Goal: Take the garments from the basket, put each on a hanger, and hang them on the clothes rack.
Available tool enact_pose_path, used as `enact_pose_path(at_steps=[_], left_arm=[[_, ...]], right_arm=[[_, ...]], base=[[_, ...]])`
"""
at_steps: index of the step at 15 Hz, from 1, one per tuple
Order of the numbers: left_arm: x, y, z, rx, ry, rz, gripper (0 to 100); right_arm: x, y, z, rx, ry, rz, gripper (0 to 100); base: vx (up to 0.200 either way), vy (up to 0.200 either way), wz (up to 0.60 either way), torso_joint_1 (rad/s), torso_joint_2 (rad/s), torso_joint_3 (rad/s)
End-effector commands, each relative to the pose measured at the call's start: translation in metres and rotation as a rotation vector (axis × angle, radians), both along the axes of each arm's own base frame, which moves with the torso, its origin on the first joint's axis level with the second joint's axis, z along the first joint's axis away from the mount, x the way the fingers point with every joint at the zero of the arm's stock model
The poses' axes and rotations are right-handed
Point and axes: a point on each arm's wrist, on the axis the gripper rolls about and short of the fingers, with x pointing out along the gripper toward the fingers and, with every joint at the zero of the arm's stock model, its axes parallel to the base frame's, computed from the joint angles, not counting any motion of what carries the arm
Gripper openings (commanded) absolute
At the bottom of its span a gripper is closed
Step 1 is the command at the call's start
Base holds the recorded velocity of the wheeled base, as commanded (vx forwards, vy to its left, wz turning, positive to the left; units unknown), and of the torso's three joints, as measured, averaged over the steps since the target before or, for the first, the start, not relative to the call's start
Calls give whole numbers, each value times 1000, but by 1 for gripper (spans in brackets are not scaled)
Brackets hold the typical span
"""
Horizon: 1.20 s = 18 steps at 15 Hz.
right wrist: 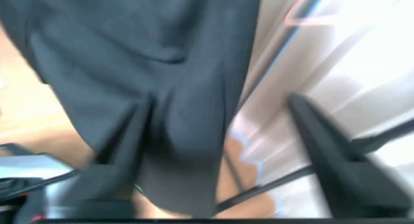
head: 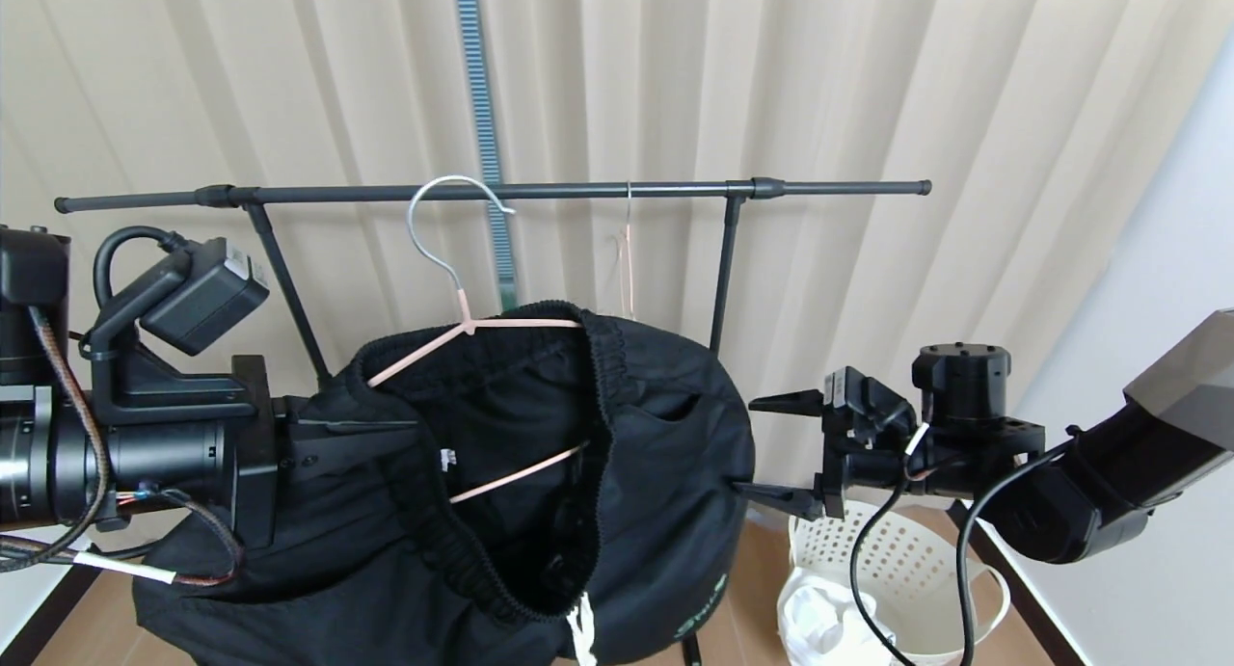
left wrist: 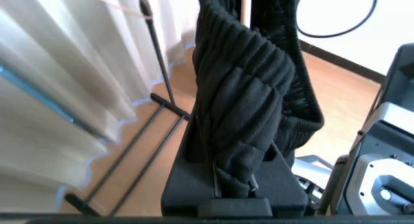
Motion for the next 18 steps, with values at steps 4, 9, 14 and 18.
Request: enact_pose_path(at_steps=[4,9,14,18], left_arm=[[16,23,-9,-46,113,161,0],[26,21,-16,-60,220,338,0],[31,20,-24,-47,232,396,0],[37,18,-30,-84,186,403,0]], right_arm=[[-15,-2,47,78,-41,-24,100],[-27,14,67,108,-16,-126,100],[-27,17,66,104,-17,-143,100],[-28,16,65,103,-14,-143,100]], base=[[0,0,0,0,0,0],[0,0,0,0,0,0],[0,0,0,0,0,0],[150,0,0,-2,2,3]])
